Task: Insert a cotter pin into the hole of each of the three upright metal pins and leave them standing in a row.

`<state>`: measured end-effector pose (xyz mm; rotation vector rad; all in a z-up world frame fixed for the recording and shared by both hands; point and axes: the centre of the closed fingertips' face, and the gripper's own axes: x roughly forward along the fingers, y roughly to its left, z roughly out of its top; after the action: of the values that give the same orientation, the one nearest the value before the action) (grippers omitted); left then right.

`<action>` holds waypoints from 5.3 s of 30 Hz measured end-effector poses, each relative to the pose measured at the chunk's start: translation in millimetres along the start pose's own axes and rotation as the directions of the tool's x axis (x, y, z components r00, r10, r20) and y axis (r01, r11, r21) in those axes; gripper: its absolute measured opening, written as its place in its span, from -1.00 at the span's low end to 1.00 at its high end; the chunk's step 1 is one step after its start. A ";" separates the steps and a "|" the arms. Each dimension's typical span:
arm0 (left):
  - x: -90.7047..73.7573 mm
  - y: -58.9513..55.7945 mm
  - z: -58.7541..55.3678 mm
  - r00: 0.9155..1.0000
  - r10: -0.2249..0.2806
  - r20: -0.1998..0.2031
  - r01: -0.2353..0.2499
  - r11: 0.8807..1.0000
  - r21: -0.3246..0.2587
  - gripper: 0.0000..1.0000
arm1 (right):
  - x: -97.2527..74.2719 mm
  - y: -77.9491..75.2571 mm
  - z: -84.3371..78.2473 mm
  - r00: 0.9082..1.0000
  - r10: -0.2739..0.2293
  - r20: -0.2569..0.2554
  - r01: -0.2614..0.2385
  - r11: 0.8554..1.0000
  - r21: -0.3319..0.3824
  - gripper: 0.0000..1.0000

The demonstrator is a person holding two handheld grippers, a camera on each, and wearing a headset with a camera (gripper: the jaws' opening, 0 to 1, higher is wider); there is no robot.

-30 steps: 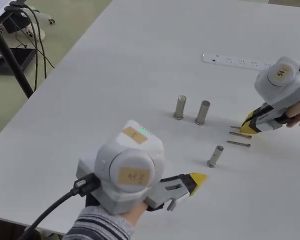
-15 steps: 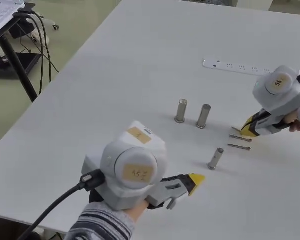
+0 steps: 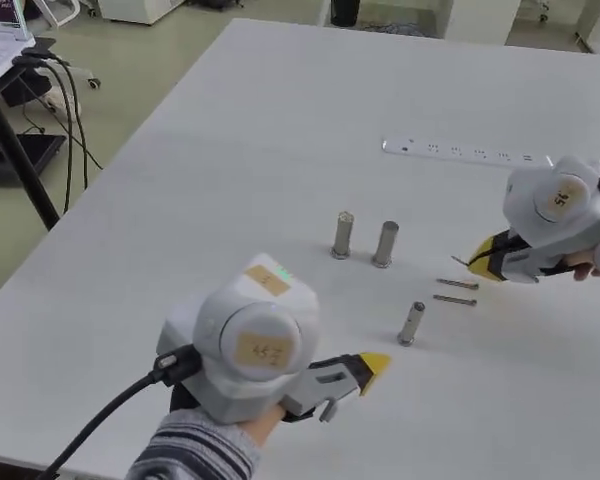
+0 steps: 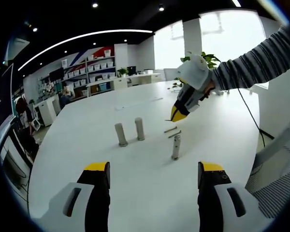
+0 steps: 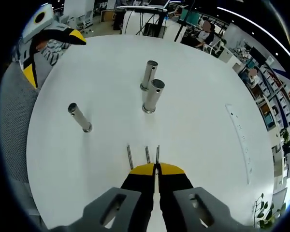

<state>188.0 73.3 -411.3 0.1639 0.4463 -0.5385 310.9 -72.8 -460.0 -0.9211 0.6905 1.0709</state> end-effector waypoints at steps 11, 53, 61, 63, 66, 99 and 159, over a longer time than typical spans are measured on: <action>0.6 -6.5 1.6 0.999 -0.039 0.012 0.039 0.999 -0.038 0.39 | -30.2 40.1 19.6 0.998 0.006 0.056 0.001 0.991 -0.135 -1.00; -0.6 -44.5 19.2 0.945 -0.280 0.167 0.320 0.897 -0.307 -0.74 | -49.6 138.4 101.3 0.950 0.144 0.278 -0.048 0.944 -0.326 -1.00; -1.6 -45.1 20.0 0.941 -0.287 0.181 0.333 0.882 -0.333 -0.97 | -52.3 141.1 108.0 0.942 0.149 0.301 -0.048 0.946 -0.320 -1.00; -1.7 -44.9 20.3 0.940 -0.287 0.185 0.335 0.878 -0.340 -1.00 | -52.7 141.8 108.1 0.941 0.152 0.303 -0.050 0.946 -0.319 -1.00; -1.5 -45.2 19.8 0.940 -0.288 0.183 0.336 0.875 -0.349 -1.00 | -52.8 140.8 108.2 0.940 0.149 0.307 -0.047 0.948 -0.314 -1.00; -3.8 -56.7 18.5 0.932 -0.327 0.156 0.353 0.915 -0.194 -1.00 | -47.8 141.2 95.9 0.951 0.160 0.266 -0.080 0.955 -0.287 -1.00; 32.6 -37.2 13.3 0.982 -0.184 0.036 0.184 0.983 -0.006 -0.42 | -35.4 81.1 21.2 0.999 -0.049 0.016 0.051 0.989 -0.140 -1.00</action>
<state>198.2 23.2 -415.5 0.1043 0.4318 -0.7194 223.4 -53.4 -443.7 -1.0463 0.5844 1.0897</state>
